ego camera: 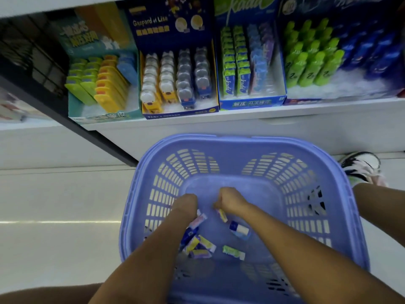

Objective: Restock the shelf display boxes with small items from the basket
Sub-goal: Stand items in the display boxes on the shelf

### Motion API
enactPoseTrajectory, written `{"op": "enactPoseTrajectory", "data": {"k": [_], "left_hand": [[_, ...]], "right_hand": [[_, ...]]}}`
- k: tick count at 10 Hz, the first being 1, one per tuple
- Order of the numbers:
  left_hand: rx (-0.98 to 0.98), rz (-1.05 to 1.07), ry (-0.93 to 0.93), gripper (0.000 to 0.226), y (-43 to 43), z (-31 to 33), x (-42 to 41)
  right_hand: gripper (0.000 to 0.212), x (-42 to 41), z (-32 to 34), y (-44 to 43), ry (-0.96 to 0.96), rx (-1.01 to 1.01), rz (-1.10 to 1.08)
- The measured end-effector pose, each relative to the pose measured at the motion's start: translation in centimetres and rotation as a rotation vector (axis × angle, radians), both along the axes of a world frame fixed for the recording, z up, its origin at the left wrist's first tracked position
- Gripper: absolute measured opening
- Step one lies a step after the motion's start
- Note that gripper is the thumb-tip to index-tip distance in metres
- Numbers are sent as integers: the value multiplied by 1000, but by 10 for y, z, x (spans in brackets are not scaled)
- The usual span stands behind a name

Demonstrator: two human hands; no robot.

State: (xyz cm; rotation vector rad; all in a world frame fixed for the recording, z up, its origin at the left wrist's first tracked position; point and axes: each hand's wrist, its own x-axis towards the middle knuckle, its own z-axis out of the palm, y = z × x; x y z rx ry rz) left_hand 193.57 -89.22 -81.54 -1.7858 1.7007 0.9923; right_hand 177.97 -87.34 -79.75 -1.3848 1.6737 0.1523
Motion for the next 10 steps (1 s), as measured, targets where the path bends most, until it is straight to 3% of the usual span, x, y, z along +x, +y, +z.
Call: {"op": "enactPoseTrajectory", "data": {"k": [1, 2, 3, 4, 5, 6, 7, 8, 10], "left_hand": [[11, -204, -74, 28, 5, 3, 0], [-56, -114, 3, 36, 1, 9, 0], [-113, 21, 136, 37, -15, 42, 0], [-154, 481, 502, 31, -33, 83, 4], [-93, 821, 1024, 14, -36, 131, 13], [-44, 892, 1357, 7, -38, 176, 11], [-45, 851, 1518, 12, -39, 209, -1], [-63, 795, 1607, 19, -36, 227, -23], [-120, 880, 1673, 13, -25, 228, -67]], "right_hand": [[37, -11, 18, -10, -131, -42, -144], [32, -20, 45, -14, -358, 20, -305], [25, -25, 77, -21, -462, -24, -360], [17, -28, 114, -28, -573, -24, -352], [25, -32, 150, -33, -538, -93, -251], [27, -40, 185, -37, -528, -323, -325], [23, -59, 215, -42, -635, -605, -512], [20, -85, 237, -49, -576, -859, -572], [17, -133, 258, -82, -85, -1192, -629]]}}
